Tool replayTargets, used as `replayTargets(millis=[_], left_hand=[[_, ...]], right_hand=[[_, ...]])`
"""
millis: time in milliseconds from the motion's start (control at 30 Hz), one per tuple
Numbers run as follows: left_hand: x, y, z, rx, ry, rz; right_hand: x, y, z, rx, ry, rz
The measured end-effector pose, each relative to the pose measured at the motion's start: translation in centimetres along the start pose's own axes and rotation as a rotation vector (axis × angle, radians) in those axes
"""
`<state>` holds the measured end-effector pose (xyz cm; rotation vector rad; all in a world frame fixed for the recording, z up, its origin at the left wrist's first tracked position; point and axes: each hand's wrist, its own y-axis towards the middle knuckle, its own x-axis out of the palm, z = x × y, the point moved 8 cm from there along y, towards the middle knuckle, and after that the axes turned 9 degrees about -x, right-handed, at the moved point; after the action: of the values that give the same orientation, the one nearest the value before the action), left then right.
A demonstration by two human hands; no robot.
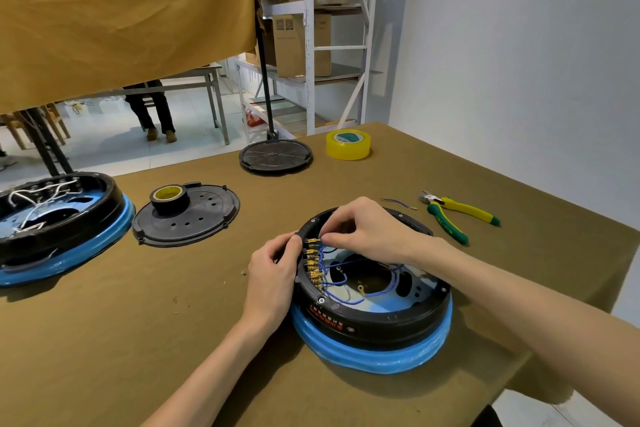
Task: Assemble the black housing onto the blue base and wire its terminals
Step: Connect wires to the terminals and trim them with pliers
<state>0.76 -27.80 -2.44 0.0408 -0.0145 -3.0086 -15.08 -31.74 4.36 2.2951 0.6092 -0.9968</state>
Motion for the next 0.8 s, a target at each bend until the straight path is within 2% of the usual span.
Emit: replayTargets(millis=[100, 267, 800], left_hand=[[0.0, 0.1, -0.1, -0.018, -0.013, 0.003], [-0.2, 0.2, -0.2, -0.028, -0.025, 0.044], [0.3, -0.1, 0.5, -0.01, 0.085, 0.009]], right_hand=[[0.4, 0.4, 0.3, -0.005, 0.044, -0.055], [0.7, 0.8, 1.3, 0.08, 0.219, -0.053], [1.0, 1.3, 0.7, 0.042, 0.151, -0.032]])
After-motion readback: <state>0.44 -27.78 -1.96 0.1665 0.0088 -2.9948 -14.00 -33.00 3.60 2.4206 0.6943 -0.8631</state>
